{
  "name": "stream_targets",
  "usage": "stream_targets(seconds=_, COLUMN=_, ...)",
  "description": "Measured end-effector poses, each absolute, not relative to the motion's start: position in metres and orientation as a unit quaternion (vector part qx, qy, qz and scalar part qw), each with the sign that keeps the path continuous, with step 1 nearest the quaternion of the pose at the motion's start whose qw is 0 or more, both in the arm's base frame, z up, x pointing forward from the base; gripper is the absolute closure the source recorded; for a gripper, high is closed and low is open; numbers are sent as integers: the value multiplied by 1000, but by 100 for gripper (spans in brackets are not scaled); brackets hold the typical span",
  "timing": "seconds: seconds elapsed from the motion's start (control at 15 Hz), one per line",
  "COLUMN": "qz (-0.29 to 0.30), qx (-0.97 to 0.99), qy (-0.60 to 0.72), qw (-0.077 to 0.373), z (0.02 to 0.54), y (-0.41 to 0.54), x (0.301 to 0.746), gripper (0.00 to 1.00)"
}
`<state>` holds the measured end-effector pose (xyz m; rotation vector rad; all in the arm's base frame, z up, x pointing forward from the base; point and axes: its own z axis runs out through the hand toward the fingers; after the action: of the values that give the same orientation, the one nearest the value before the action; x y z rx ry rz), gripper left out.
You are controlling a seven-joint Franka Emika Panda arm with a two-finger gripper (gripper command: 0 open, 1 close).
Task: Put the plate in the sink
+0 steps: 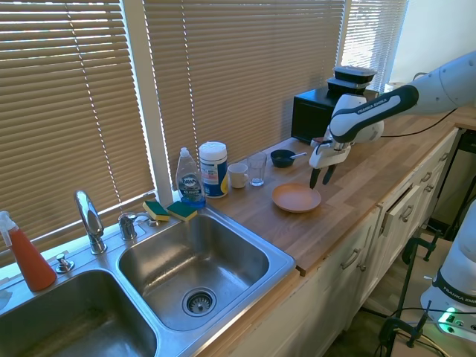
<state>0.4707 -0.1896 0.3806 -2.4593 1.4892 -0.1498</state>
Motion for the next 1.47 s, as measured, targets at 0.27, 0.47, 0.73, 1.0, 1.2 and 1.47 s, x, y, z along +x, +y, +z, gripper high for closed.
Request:
stream_targets(seconds=0.27, qz=-50, qx=-846, qy=507, qw=159, z=358, y=-213, x=505, gripper=0)
stream_targets(seconds=0.47, qz=-46, qx=-849, qy=499, qw=168, z=340, y=-220, x=522, gripper=0)
stream_targets(seconds=0.73, qz=-36, qx=-852, qy=494, qw=171, z=329, y=-220, x=531, gripper=100)
stream_targets(seconds=1.0, qz=-28, qx=-852, qy=492, qw=174, z=324, y=-218, x=536, gripper=100)
stream_targets(seconds=1.2, qz=-24, qx=-854, qy=488, qw=178, z=328, y=-217, x=539, gripper=100)
stream_targets(seconds=1.47, qz=-14, qx=-855, qy=487, qw=177, z=320, y=-218, x=542, gripper=100)
